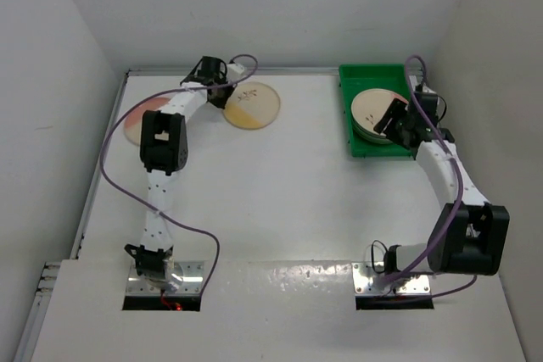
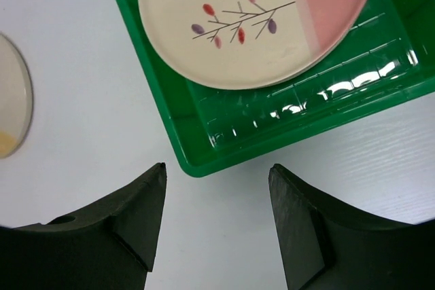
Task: Place the plates into the plastic bin on the countertop
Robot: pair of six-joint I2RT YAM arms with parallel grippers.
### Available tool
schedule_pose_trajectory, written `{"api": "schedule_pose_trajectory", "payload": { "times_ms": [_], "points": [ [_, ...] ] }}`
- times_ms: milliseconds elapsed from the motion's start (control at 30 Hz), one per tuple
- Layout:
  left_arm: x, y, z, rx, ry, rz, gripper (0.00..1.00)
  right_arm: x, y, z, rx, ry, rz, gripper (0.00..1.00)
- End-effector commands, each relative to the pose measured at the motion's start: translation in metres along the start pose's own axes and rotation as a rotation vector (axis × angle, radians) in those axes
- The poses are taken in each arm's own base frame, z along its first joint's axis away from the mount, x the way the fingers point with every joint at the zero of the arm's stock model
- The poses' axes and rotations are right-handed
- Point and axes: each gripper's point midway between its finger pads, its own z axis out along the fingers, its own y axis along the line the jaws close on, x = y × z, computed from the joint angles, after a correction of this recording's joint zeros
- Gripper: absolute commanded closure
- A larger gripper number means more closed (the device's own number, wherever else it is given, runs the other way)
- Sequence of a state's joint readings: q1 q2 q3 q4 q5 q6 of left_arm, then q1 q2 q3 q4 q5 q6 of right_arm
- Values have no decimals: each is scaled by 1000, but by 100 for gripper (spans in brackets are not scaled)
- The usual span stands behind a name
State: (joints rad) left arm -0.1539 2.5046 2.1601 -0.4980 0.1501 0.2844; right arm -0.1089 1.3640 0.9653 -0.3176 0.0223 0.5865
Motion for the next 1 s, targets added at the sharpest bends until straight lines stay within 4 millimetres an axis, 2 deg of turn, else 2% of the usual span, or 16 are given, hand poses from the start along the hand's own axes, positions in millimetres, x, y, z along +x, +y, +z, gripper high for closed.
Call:
{"api": "schedule_pose_trajectory", "payload": {
  "times_ms": [0,33,100,200,267,333,433,567,667,733,800,833,867,900,933,967],
  "points": [
    [101,-97,-29,309,342,349,100,-24,17,-15,-26,-83,-71,39],
    [103,-106,-35,318,355,458,100,-21,21,-16,-27,-83,-94,39],
    [110,-101,-44,276,400,495,94,-21,26,-19,-35,-89,-119,39],
    [114,-96,-50,225,444,428,81,-18,32,-23,-45,-99,-157,38],
    [130,-92,-46,200,519,351,74,-13,42,-27,-64,-100,-195,38],
    [139,-99,-52,264,576,295,68,-11,46,-31,-67,-110,-218,38],
    [154,-126,-57,397,623,222,64,-4,54,-35,-80,-105,-267,38],
    [156,-132,-61,416,625,185,68,11,65,-38,-95,-80,-334,38],
    [156,-132,-58,419,632,184,99,31,83,-36,-150,-43,-372,35],
    [152,-131,-57,418,629,185,100,48,97,-31,-207,7,-370,31],
    [144,-136,-56,451,597,182,100,79,121,-24,-311,119,-380,28],
    [132,-138,-62,469,556,185,100,88,132,-16,-337,150,-392,25],
    [107,-137,-73,467,474,201,100,106,150,-22,-412,214,-420,24],
    [92,-139,-81,478,412,201,100,114,156,-20,-433,243,-439,20],
    [83,-138,-83,469,351,231,100,130,169,-9,-473,317,-451,19],
    [55,-137,-103,439,265,271,100,144,178,-8,-504,352,-475,17]
  ]
}}
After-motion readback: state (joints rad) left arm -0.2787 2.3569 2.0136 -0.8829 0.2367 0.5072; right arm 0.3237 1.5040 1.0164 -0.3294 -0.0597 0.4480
